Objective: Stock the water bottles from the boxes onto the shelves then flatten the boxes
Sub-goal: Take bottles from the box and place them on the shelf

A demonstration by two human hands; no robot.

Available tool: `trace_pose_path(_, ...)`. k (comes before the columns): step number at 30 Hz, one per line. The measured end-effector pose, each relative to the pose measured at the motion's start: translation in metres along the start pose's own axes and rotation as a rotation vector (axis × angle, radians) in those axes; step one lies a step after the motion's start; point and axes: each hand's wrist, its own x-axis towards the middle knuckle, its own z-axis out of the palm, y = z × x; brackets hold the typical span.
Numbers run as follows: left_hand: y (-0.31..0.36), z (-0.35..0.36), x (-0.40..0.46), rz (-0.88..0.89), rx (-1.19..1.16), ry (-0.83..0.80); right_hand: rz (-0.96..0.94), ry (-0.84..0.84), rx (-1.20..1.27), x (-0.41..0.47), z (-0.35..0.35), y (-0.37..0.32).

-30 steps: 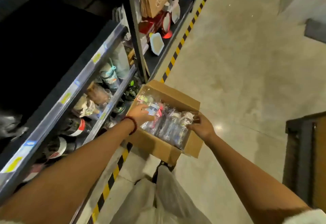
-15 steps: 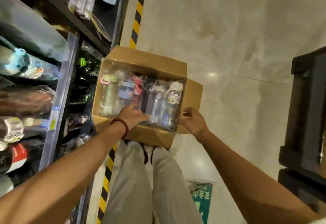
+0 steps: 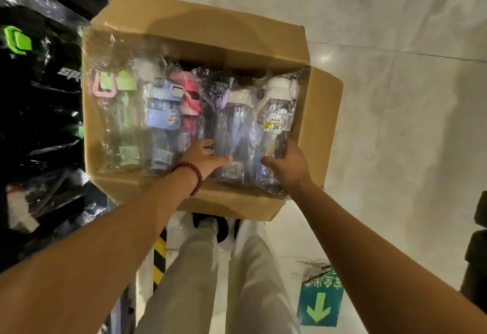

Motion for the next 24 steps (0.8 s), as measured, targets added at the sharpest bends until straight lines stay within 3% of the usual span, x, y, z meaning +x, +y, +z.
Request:
trace_pose_path(3,-0.004,0.011,0.028,-0.01,0.013,-0.015,0.033,0.026,-0.051,0.021,0.02,0.01)
trace_pose_path(8,-0.011,0.032,0.062,-0.037,0.021,0.011,0.053,0.156,0.088,0.05,0.044,0.021)
trace_pose_path(13,-0.018,0.041,0.084,-0.07,0.038,0.076,0.026,0.183,0.164,0.073,0.048,0.036)
trace_pose_path(20,-0.02,0.024,0.088,-0.057,0.034,0.024,0.068,-0.062,0.392,0.088,0.036,0.036)
trace_pose_path(24,-0.019,0.023,0.079,-0.036,0.02,-0.01,0.085,-0.111,0.454,0.084,0.034,0.038)
